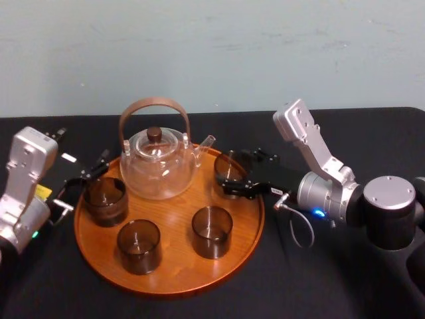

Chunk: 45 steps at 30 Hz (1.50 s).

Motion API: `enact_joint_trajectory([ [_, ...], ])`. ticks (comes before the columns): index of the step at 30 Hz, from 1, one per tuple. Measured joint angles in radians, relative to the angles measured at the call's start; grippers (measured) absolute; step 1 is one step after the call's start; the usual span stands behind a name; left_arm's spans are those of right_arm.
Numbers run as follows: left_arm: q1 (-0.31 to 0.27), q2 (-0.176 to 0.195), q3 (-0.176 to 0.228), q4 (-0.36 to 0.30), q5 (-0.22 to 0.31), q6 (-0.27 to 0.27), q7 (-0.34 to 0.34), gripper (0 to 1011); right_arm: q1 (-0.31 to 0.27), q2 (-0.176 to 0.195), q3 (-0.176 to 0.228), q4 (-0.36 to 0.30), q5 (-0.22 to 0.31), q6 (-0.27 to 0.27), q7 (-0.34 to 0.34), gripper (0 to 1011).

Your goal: Pick up the glass from the table and place it on the tray.

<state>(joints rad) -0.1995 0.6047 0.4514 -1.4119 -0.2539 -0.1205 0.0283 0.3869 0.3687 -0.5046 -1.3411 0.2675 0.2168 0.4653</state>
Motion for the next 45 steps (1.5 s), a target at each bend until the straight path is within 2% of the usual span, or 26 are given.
enact_joint_trajectory([
  [8,0.000,0.000,0.000,0.000,0.000,0.000,0.000,1001,0.008,-0.010,-0.003,0.029,-0.003,-0.001,0.005,900],
  [45,0.000,0.000,0.000,0.000,0.000,0.000,0.000,1001,0.007,-0.014,-0.004,0.051,-0.008,0.030,0.005,900],
])
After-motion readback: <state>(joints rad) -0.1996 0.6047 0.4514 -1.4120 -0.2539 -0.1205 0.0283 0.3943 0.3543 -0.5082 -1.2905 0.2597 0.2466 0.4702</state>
